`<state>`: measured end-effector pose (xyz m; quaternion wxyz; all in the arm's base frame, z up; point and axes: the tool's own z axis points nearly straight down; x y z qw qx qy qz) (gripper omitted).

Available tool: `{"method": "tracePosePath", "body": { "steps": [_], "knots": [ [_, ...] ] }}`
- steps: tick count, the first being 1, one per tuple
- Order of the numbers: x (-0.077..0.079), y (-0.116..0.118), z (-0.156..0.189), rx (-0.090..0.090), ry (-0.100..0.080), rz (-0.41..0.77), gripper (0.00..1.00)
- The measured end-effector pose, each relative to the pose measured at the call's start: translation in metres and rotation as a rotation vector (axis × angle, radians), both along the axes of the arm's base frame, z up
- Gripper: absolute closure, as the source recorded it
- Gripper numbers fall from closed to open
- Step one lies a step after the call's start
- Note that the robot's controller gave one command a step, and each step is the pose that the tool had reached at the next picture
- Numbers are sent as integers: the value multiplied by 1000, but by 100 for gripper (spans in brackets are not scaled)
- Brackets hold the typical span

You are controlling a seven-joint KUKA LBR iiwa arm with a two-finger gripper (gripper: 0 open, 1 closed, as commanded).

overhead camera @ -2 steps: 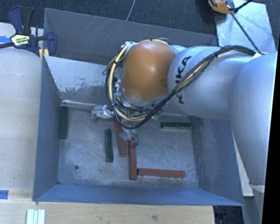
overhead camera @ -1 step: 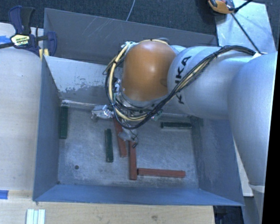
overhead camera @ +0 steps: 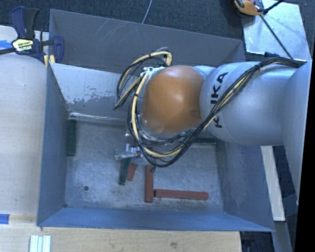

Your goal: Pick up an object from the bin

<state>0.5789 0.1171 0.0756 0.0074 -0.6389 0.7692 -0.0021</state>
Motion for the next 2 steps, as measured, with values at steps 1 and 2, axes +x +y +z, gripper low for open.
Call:
{"method": "tracePosePath", "body": {
  "steps": [1,2],
  "knots": [
    [0,0,0,0,0,-1,100],
    [7,-22,186,-4,3,24,100]
  ]
}}
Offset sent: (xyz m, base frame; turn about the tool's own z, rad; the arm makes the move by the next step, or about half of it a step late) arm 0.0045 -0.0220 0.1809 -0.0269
